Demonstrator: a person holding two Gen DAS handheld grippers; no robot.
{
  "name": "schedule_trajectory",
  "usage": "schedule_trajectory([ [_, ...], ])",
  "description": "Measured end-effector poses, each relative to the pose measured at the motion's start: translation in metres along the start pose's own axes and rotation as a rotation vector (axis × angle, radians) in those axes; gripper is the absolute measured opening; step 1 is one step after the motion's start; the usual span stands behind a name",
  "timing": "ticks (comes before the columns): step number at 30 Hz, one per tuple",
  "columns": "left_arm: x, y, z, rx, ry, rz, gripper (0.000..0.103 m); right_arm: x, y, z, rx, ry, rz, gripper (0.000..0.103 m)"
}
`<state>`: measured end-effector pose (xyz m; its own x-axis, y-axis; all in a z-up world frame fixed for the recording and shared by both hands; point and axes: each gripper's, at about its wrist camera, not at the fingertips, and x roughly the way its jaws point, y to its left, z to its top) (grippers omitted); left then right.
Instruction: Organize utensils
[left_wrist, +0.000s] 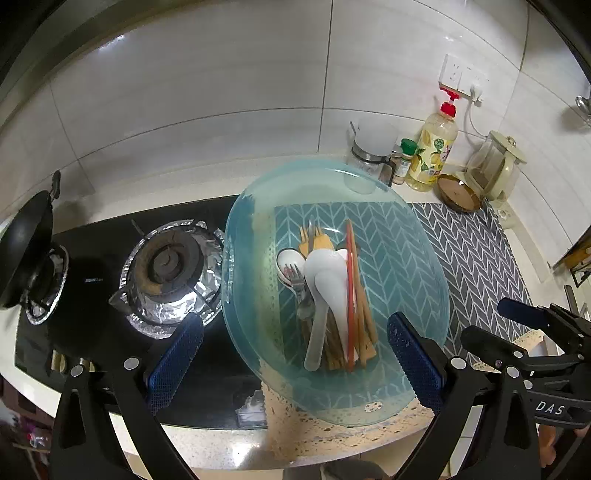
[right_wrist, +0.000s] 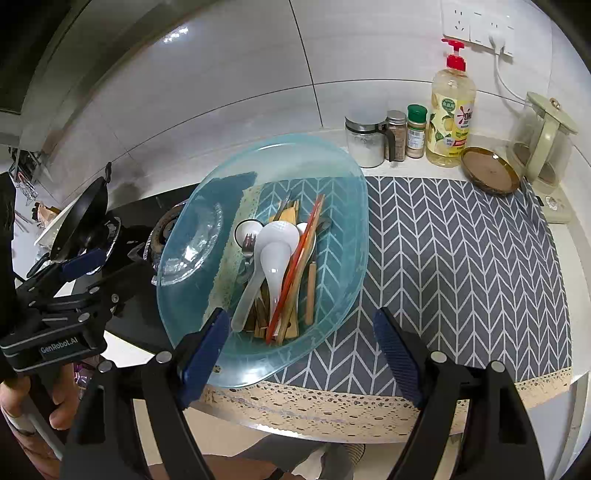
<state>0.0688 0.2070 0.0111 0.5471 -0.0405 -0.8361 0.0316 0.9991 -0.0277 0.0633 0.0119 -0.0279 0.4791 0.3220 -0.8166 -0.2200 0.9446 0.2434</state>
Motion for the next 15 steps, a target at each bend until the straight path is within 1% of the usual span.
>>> schedule_trajectory([
  [15,0.0025,-0.0048,-0.0006,0.009,0.012,0.003,0.099,-0.0029,-0.0011,0.0028,-0.008,-0.010,-0.014,0.078],
])
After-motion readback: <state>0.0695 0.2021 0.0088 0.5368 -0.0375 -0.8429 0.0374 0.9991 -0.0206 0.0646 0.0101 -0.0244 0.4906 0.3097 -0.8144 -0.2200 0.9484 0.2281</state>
